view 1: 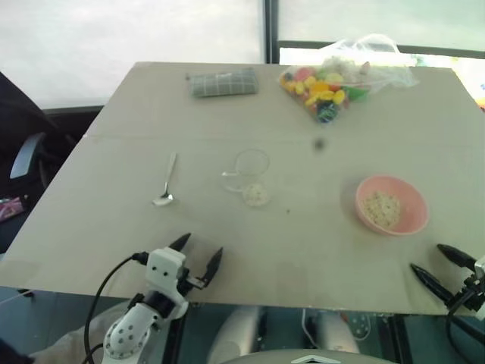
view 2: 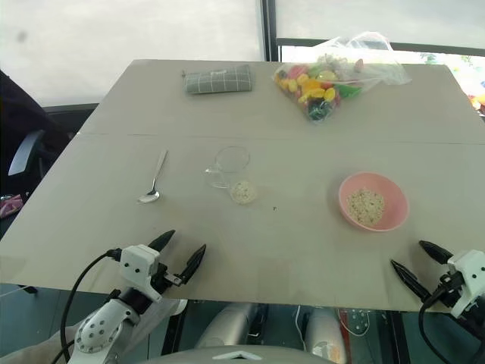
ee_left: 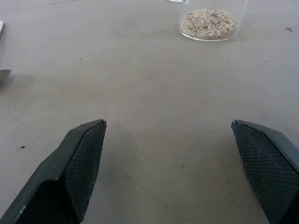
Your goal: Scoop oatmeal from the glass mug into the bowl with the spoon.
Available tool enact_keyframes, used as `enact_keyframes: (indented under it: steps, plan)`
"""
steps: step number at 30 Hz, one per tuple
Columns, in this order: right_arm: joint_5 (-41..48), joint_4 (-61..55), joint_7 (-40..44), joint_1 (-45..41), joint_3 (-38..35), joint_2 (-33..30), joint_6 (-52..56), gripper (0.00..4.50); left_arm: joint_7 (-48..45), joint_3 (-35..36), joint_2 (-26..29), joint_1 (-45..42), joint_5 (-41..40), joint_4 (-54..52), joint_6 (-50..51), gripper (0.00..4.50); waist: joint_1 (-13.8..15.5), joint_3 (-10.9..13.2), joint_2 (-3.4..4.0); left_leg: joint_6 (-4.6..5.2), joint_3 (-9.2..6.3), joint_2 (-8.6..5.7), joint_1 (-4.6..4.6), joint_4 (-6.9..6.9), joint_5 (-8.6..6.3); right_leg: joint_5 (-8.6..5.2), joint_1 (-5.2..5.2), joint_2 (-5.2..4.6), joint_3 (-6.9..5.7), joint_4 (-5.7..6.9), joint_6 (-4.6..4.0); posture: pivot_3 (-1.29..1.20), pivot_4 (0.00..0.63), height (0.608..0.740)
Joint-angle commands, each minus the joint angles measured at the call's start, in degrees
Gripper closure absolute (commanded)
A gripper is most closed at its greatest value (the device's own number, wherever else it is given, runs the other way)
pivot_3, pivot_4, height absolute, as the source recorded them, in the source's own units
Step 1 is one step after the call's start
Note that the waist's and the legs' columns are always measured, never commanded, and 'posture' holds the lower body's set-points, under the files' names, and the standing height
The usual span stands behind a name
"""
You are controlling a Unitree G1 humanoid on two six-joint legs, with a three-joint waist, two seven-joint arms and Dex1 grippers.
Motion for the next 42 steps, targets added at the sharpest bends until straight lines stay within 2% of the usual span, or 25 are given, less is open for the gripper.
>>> enact_keyframes:
  steps: [1,12,23,27,29,32,35,38,42]
  plan:
    - [0.48,-1.02,0.13,0.44,-0.35,0.16,0.64,0.0,0.32,0.93,0.63,0.67,0.23,-1.15,0.91,0.05,0.0,0.0,0.0,0.0,0.0,0.0,0.0,0.0,0.0,0.0,0.0,0.0,0.0,0.0,0.0,0.0,0.15,0.718]
    - [0.54,-1.04,0.68,-0.57,-0.11,-0.11,1.21,0.0,0.05,1.47,0.58,2.17,-0.36,-2.27,1.33,0.05,-0.1,-0.01,-0.01,0.0,0.05,0.0,0.0,0.03,0.0,0.01,-0.02,0.0,0.06,0.03,-0.01,0.0,0.15,0.718]
    - [0.71,-0.61,1.01,-1.51,-1.25,-0.59,1.22,0.0,1.19,1.36,1.57,2.14,3.05,-3.32,0.32,0.05,-0.11,-0.03,0.02,0.01,0.11,0.0,0.01,0.07,0.0,0.02,-0.02,0.0,0.1,0.05,-0.01,0.0,0.15,0.718]
    - [2.32,-2.87,2.78,-0.07,-3.55,-2.74,2.27,0.0,1.04,4.55,2.48,0.43,-1.74,-5.83,5.72,0.05,-0.05,-0.03,0.05,0.01,0.12,0.0,0.0,0.12,0.0,0.02,-0.03,0.0,0.12,0.09,-0.01,0.0,0.15,0.718]
    - [3.78,-6.77,5.41,2.48,-4.78,-5.26,4.27,0.0,1.85,8.84,2.72,-1.75,-7.8,-8.22,9.72,0.05,-0.01,-0.05,0.11,0.01,0.11,0.0,-0.02,0.17,0.0,0.01,-0.05,0.01,0.11,0.14,-0.02,0.0,0.15,0.718]
    - [10.95,-15.4,7.24,5.46,-9.33,-8.64,10.89,0.0,5.06,15.57,4.89,-6.74,-9.14,-9.6,13.56,0.05,0.04,-0.03,0.1,0.02,0.06,0.04,-0.07,0.23,0.0,0.02,-0.11,0.05,0.09,0.19,-0.02,0.0,0.15,0.718]
    - [14.39,-25.52,9.33,6.16,-12.11,-14.46,16.04,0.0,9.12,21.84,8.61,-17.89,-10.04,-4.63,17.18,0.05,-0.12,-0.03,0.02,0.02,0.07,0.09,-0.06,0.42,0.0,0.08,-0.09,0.15,0.12,0.28,-0.08,0.0,0.15,0.718]
    - [21.07,-31.32,4.96,-0.13,-9.8,-17.22,22.47,0.0,11.48,21.92,11.22,-27.8,-9.15,2.11,22.36,0.05,-0.15,0.01,-0.27,0.02,-0.01,0.1,-0.04,0.54,0.01,0.16,-0.1,0.26,0.17,0.33,-0.14,0.0,0.15,0.718]
    - [23.69,-35.77,0.65,-9.23,-2.63,-18.27,27.66,0.0,14.77,19.22,13.63,-38.53,-6.36,10.2,30.48,0.05,-0.19,0.14,-0.81,0.02,-0.01,0.05,0.01,0.64,0.01,0.24,-0.13,0.31,0.32,0.47,-0.15,0.0,0.15,0.718]
